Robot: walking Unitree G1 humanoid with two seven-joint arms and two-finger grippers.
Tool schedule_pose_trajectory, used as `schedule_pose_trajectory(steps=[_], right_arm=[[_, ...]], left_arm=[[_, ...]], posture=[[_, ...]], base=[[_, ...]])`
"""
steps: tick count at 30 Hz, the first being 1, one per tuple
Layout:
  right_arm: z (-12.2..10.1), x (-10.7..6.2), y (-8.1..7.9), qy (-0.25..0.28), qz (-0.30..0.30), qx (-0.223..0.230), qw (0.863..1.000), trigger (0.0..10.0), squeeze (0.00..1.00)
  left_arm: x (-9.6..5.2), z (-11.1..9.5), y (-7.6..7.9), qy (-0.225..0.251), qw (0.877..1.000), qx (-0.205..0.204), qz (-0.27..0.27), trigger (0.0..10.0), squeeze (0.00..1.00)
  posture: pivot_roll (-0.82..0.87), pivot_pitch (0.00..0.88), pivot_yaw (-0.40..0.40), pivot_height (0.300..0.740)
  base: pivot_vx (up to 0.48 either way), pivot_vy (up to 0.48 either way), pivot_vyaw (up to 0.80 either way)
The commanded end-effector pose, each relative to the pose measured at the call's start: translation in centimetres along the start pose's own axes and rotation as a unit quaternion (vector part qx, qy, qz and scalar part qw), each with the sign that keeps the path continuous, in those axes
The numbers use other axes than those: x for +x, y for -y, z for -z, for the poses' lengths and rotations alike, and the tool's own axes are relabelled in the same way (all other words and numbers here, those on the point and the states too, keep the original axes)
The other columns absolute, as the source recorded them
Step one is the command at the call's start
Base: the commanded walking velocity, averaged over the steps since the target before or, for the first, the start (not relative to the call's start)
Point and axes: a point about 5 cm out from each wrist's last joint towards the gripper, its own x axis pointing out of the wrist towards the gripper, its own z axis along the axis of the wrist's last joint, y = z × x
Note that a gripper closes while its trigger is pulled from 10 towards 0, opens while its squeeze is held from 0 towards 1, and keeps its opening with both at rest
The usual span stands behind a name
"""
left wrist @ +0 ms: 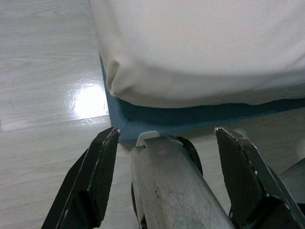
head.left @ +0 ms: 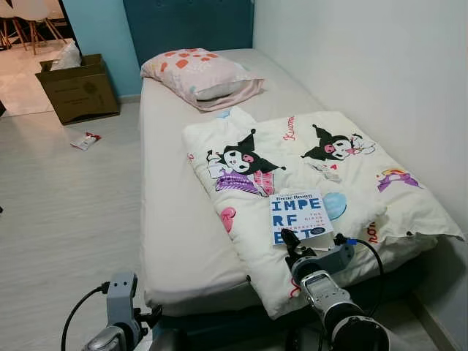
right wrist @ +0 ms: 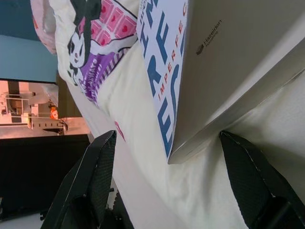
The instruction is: Clean up the room
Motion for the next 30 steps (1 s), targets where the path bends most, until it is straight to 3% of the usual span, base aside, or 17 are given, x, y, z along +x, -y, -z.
schedule_pose_trajectory(steps=[1, 10, 16, 22, 30], right_arm=[[-0.4, 0.3, -0.8, 0.014, -0.016, 0.008, 1.000, 10.0, 0.00], [-1.7, 0.6, -1.9, 0.043, -0.058, 0.025, 0.997, 10.0, 0.00], [-1.8, 0.7, -2.1, 0.042, -0.054, 0.017, 0.998, 10.0, 0.00], [-1.6, 0.4, -0.8, 0.025, 0.008, -0.028, 0.999, 10.0, 0.00], [-2.4, 0.0, 0.0, 0.051, 0.004, -0.004, 0.999, 10.0, 0.00]], left_arm=[[-0.2, 0.1, -0.4, 0.002, 1.000, 0.003, 0.001, 10.0, 0.00], [0.2, -0.2, 1.0, 0.010, 0.999, 0.005, 0.033, 10.0, 0.00], [0.4, -0.2, 1.4, 0.013, 0.999, 0.007, 0.045, 10.0, 0.00], [0.4, -0.2, 1.7, 0.013, 0.998, 0.011, 0.055, 10.0, 0.00], [0.3, 0.1, 1.8, 0.012, 0.998, 0.012, 0.062, 10.0, 0.00]], posture=[[0.21, 0.039, 0.031, 0.570], [0.22, 0.052, 0.029, 0.570], [0.22, 0.055, 0.032, 0.570], [0.22, 0.061, 0.036, 0.570], [0.23, 0.076, 0.035, 0.570]], base=[[0.000, 0.000, 0.00], [0.000, 0.000, 0.00], [0.000, 0.000, 0.00], [0.000, 0.000, 0.00], [0.000, 0.000, 0.00]])
